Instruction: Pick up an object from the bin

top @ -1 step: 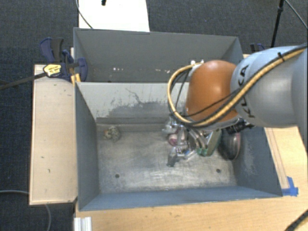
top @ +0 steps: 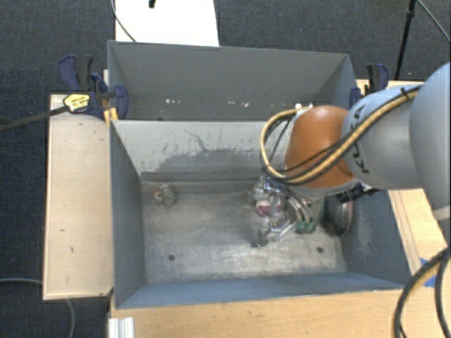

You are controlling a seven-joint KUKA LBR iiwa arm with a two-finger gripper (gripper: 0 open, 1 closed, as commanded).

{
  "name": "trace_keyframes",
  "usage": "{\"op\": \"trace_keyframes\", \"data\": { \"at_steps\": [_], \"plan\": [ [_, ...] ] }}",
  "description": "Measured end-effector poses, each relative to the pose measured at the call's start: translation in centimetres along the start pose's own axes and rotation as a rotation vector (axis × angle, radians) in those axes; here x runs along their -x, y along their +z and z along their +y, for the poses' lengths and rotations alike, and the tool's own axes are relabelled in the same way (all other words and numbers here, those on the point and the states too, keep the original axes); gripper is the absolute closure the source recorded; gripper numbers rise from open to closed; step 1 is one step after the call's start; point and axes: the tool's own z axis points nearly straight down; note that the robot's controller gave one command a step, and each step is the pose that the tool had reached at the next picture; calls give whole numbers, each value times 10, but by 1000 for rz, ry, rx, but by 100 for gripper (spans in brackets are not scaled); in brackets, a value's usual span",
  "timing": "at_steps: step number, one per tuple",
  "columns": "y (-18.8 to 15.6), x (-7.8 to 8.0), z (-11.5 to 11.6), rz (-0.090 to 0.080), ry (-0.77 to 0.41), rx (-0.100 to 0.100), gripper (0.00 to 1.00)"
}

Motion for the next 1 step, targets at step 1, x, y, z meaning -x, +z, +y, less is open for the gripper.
{"op": "trace_keyframes", "data": {
  "at_steps": [1],
  "plan": [
    [-2, 42, -35, 9, -75, 1, 0]
  ]
}}
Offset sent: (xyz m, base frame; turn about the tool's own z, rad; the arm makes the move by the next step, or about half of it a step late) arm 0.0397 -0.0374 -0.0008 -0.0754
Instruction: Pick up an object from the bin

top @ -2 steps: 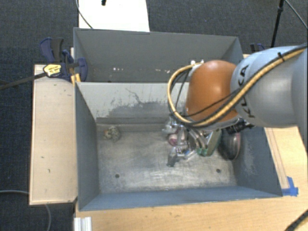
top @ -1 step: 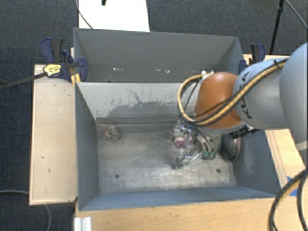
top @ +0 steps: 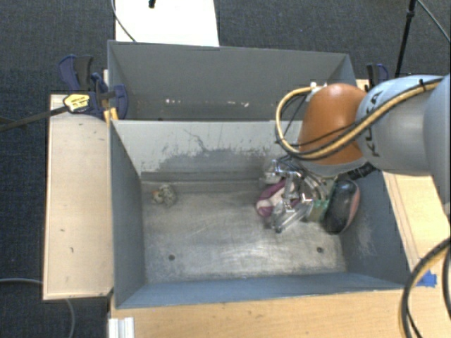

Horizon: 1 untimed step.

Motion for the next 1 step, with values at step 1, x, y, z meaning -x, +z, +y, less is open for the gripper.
{"op": "trace_keyframes", "data": {
  "at_steps": [1],
  "plan": [
    [-2, 0, 1, -3, 1, 0, 100]
  ]
}}
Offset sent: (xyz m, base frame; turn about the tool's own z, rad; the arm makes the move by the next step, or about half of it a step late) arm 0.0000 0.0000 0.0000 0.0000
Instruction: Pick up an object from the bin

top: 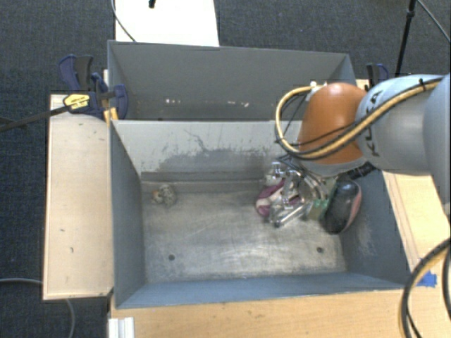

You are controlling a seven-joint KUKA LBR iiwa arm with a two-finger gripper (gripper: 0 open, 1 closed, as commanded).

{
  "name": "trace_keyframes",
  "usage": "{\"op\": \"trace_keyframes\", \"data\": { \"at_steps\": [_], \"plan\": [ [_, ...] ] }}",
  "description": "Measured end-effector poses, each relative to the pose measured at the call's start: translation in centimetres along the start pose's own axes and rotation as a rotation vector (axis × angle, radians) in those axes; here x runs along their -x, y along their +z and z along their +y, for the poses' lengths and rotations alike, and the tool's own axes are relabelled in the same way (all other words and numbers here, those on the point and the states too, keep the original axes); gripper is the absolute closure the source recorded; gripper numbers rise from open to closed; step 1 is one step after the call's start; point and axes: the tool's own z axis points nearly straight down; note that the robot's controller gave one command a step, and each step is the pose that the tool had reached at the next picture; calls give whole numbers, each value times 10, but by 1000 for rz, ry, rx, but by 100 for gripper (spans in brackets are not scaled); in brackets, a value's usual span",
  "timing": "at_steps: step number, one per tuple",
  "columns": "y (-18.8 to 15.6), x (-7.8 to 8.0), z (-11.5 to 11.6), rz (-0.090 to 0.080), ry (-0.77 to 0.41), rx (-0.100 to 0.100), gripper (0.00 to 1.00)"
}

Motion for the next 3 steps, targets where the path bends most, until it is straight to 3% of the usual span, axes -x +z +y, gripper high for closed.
{"op": "trace_keyframes", "data": {
  "at_steps": [1, 2, 3],
  "plan": [
    [-202, -38, -33, -5, -421, -9, 100],
    [-101, -89, -80, 13, -324, -3, 100],
    [-106, -86, -78, 3, -328, -5, 0]
  ]
}}
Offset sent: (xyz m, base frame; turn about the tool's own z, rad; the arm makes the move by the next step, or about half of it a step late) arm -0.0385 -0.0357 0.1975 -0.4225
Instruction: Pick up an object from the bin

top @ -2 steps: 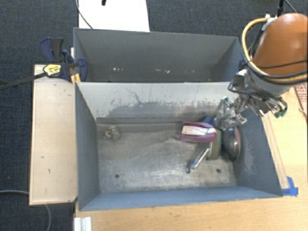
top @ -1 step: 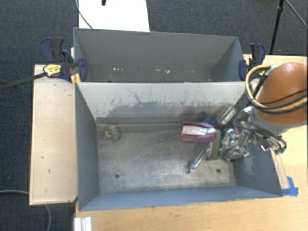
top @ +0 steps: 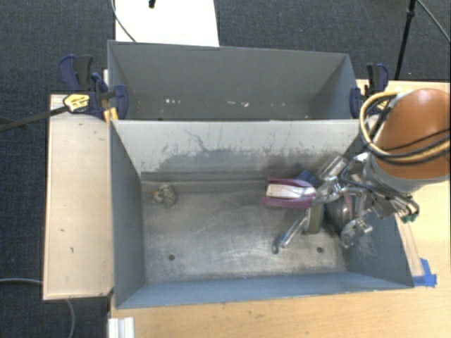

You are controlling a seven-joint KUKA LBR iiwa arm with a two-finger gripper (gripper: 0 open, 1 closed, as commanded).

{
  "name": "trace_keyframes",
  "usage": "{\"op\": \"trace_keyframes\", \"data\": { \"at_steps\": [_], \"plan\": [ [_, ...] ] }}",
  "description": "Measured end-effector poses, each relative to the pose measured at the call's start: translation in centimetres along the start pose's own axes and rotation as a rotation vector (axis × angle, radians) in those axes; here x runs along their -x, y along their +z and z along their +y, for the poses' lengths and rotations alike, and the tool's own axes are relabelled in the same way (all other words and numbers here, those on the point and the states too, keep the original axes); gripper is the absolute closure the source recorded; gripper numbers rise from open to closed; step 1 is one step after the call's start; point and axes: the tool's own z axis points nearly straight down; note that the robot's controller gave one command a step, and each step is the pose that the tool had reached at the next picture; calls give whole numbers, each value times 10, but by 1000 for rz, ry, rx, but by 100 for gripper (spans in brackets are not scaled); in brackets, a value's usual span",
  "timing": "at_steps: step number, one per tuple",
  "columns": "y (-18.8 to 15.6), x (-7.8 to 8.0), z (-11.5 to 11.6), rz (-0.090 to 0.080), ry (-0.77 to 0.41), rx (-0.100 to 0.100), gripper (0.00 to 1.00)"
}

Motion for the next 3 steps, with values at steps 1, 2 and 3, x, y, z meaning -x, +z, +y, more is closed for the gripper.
{"op": "trace_keyframes", "data": {
  "at_steps": [1, 2, 3],
  "plan": [
    [109, 63, 8, 0, -317, 1, 0],
    [105, 65, 8, -9, -314, -2, 100],
    [-66, -3, -28, -4, -380, -7, 100]
  ]
}}
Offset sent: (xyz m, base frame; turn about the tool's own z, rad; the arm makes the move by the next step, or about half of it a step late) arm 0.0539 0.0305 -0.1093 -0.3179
